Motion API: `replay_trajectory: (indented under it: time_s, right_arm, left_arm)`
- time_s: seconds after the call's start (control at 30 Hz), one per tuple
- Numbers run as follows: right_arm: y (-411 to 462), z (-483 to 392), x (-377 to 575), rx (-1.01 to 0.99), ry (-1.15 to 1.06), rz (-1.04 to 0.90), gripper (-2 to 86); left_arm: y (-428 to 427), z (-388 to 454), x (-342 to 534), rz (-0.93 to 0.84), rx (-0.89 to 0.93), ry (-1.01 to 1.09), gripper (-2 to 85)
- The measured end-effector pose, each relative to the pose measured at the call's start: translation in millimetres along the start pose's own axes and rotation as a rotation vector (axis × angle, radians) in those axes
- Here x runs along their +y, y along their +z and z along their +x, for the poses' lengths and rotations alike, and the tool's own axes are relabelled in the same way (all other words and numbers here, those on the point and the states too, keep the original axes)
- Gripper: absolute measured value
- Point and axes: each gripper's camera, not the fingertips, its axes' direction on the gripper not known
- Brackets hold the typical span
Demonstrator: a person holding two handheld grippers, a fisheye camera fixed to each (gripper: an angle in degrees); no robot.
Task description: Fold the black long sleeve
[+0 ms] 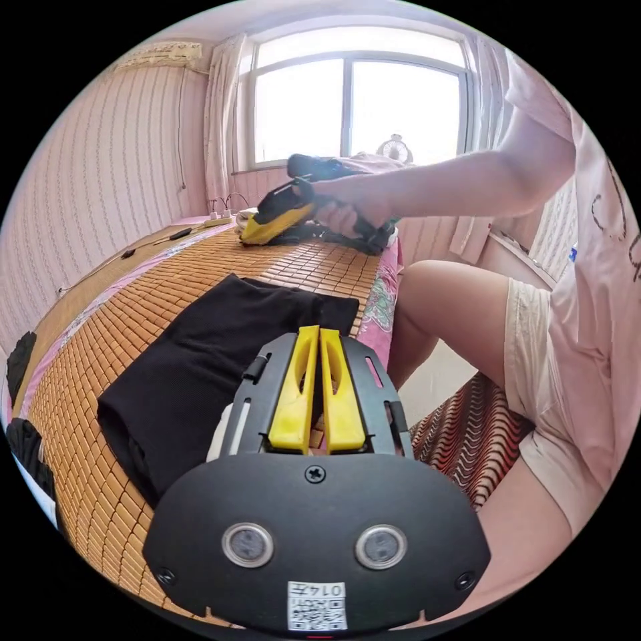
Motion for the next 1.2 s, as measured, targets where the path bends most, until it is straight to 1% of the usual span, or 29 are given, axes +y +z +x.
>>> replay_trajectory:
  time_s: [0.07,0.1,0.17,0.2,0.33,0.43,0.5,0.57,0.67,0.77,0.87,0.93,1.1,1.2]
  right_arm:
    - [-35.4,38.8,52.9,-0.044,0.105,0.043,8.4]
    - [-43.0,48.0,64.9,-0.072,0.123,0.055,8.8]
    - [-71.5,82.9,108.2,-0.198,0.173,0.13,9.9]
    - [-77.9,90.8,117.4,-0.219,0.182,0.147,10.0]
    - [-116.3,131.8,163.9,-0.226,0.21,0.205,10.6]
    - [-135.2,149.5,184.2,-0.286,0.192,0.226,11.0]
    - [-143.2,156.1,191.4,-0.255,0.178,0.194,11.4]
    - [-149.1,158.5,197.2,-0.063,0.169,0.101,12.1]
    - [-145.1,156.0,201.1,0.149,0.139,-0.026,12.9]
    - [-134.5,152.1,202.8,0.261,0.093,-0.112,13.3]
    - [-126.7,162.3,205.6,0.362,0.107,-0.174,13.2]
    - [-123.7,168.6,207.2,0.362,0.111,-0.208,12.3]
    - [-120.2,172.5,215.3,0.386,0.068,-0.247,6.0]
    - [-140.5,170.9,223.7,0.288,0.054,-0.136,2.7]
  left_arm:
    - [4.0,3.4,-4.3,0.027,-0.004,-0.023,2.5]
    - [6.9,5.5,-6.8,0.049,0.0,-0.047,4.8]
    - [12.7,6.8,-10.3,0.077,0.024,-0.09,6.4]
    - [18.2,7.5,-13.1,0.076,0.031,-0.113,7.1]
    - [38.3,9.1,-25.8,0.025,0.023,-0.164,9.8]
    - [56.0,13.8,-41.6,-0.029,0.015,-0.165,13.0]
    - [73.6,18.2,-50.4,-0.063,-0.001,-0.169,15.2]
    - [88.7,20.0,-56.3,-0.1,0.012,-0.188,16.6]
    - [111.9,27.4,-65.5,-0.165,0.001,-0.187,18.1]
    - [126.1,31.4,-74.3,-0.213,-0.044,-0.206,18.2]
    - [132.2,36.0,-84.0,-0.244,-0.062,-0.202,18.1]
    - [133.8,40.7,-88.3,-0.247,-0.084,-0.174,18.2]
    - [129.5,56.0,-102.6,-0.251,-0.147,-0.077,19.1]
    - [138.7,59.2,-104.5,-0.271,-0.146,-0.058,20.4]
